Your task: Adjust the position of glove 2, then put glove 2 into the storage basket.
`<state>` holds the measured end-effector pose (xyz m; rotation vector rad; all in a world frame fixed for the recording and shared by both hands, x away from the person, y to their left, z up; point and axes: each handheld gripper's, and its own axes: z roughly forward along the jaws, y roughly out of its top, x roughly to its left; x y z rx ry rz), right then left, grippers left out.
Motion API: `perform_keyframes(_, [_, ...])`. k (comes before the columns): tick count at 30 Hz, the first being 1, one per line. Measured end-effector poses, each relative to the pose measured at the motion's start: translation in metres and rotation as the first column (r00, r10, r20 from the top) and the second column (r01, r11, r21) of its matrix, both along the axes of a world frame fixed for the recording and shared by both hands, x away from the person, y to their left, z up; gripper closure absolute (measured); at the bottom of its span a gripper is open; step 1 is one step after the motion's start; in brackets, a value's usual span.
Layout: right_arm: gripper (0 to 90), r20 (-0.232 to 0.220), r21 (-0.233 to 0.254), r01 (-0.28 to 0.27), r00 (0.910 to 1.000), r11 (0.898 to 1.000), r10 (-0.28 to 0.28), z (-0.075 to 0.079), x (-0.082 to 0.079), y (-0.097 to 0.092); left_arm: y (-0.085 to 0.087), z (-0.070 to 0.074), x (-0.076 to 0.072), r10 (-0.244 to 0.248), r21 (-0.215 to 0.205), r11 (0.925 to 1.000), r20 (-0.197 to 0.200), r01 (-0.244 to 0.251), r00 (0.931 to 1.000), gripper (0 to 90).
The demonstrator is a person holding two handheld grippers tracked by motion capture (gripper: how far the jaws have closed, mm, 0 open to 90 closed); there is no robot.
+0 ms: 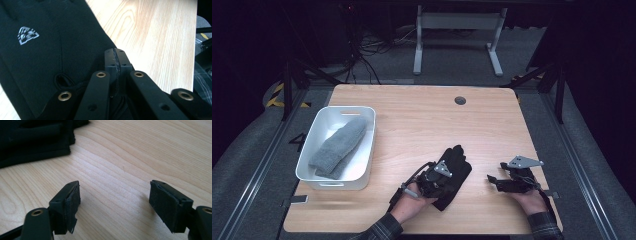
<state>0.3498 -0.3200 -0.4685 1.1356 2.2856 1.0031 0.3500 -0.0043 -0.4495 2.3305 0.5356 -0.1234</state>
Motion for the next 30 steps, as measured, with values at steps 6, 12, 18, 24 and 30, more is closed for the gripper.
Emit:
perform_keyframes(6, [24.8,-0.001,0.001,0.001,1.0,1.0,-0.001,0.0,0.0,0.0,0.014,0.002,0.001,0.02,0.014,0.9997,0.002,-0.02,0.9998,90.0])
perform_keyframes(12, [24.2,-0.004,0.002,0.0,1.0,1.0,0.0,0.0,0.0,0.0,0.028,0.003,0.001,0.044,0.043,0.9981,0.026,-0.045,0.9987,90.0])
perform_keyframes(18, [23.7,-0.004,0.002,0.003,1.0,1.0,-0.003,0.0,0.001,0.0,0.039,0.005,0.003,0.057,0.051,0.997,0.025,-0.058,0.9981,90.0])
perform_keyframes(24, [23.4,-0.005,0.002,0.004,1.0,1.0,-0.004,0.0,0.001,0.0,0.04,0.015,0.005,0.039,0.031,0.9987,0.06,-0.04,0.9974,78.2])
perform_keyframes(30, [23.2,-0.005,0.0,0.004,1.0,1.0,-0.004,0.0,0.001,0.0,0.042,0.026,0.013,0.028,0.011,0.9995,0.083,-0.029,0.9962,52.0])
